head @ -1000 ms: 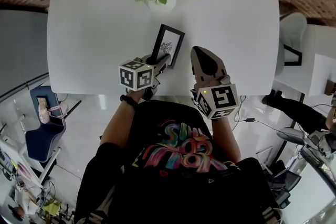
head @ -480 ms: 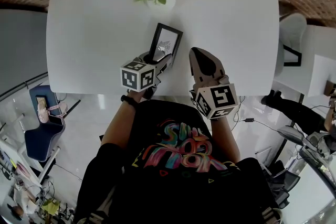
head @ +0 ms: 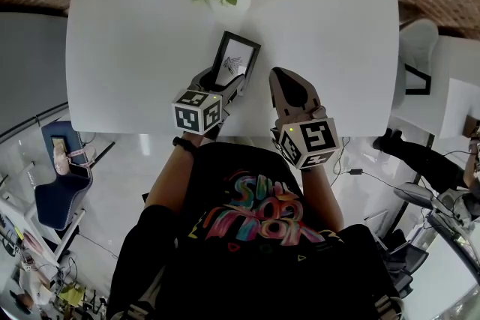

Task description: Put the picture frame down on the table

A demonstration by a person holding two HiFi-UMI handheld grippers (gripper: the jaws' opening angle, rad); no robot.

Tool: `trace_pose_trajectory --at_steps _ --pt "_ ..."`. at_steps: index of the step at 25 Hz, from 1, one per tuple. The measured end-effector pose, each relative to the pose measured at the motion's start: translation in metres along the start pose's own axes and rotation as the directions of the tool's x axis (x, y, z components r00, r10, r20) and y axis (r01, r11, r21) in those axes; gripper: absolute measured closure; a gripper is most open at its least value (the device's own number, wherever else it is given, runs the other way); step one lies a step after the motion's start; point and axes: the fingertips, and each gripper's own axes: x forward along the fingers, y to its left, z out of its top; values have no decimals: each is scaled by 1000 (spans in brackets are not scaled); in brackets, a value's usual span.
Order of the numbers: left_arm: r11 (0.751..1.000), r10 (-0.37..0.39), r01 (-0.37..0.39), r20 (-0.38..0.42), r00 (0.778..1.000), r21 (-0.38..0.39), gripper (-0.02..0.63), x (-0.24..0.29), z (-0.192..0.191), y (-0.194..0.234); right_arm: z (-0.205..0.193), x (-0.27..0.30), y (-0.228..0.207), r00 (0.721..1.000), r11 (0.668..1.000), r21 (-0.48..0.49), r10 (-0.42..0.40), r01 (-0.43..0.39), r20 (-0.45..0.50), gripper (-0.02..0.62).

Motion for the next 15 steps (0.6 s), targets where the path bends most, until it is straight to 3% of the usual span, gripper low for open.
trace_pose_trajectory --at_steps 15 --pt "1000 26 -26 139 990 0 319 -15 20 16 -1 4 4 1000 1000 0 -6 6 -11 574"
